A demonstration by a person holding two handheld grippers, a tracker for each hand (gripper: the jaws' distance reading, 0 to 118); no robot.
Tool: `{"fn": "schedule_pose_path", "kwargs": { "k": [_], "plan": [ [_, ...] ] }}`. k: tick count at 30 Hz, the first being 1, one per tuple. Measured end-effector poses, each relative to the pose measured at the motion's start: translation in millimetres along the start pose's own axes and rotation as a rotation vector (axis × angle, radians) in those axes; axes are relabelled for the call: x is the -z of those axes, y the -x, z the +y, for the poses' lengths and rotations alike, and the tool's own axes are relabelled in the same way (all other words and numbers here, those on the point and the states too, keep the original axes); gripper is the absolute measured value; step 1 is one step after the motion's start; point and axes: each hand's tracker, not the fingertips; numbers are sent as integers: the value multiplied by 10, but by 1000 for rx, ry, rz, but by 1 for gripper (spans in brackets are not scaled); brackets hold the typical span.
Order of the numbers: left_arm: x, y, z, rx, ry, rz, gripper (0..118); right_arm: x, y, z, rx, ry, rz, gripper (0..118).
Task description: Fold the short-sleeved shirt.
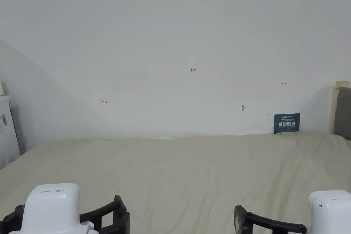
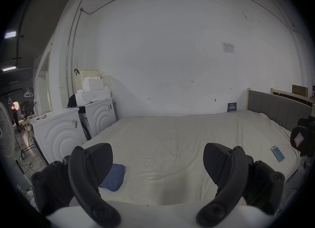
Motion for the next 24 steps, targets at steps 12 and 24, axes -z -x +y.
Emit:
{"fn": "schedule_pose_path", "kwargs": {
  "k": [12, 24],
  "plan": [
    [7, -5, 4, 3, 9, -4, 110, 15, -81, 26, 53, 33, 22, 118],
    [7, -4, 34, -5, 3, -4, 110, -2, -86, 45, 53, -10, 30, 118]
  ]
}}
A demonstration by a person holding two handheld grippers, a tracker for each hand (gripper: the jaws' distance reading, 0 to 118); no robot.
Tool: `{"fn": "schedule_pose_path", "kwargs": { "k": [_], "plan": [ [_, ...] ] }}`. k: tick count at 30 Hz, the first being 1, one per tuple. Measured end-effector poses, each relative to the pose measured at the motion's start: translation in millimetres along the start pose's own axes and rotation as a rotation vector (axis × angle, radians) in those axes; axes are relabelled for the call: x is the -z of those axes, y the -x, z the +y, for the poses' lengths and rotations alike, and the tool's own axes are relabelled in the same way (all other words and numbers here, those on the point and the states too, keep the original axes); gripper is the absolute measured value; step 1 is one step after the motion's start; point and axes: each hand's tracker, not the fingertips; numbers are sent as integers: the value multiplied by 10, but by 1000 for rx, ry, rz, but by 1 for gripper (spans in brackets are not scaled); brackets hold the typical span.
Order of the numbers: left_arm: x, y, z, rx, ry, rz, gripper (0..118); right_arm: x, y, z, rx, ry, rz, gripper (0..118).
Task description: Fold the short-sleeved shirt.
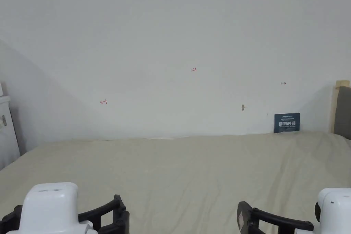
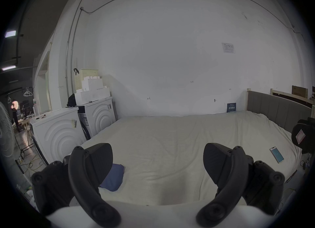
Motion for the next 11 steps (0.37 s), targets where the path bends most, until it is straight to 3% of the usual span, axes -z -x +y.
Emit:
{"fn": "schedule_pose_path", "kwargs": {
  "k": [2, 5, 11],
  "plan": [
    [2, 4, 8, -3, 0, 1, 110, -5, 25, -4, -6, -5, -12, 118],
    [4, 5, 7, -6, 2, 0, 110, 14, 17, -16, -39, 19, 56, 118],
    [1, 0, 12, -11, -2, -5, 110, 18, 39, -36, -29, 14, 68, 118]
  ]
}}
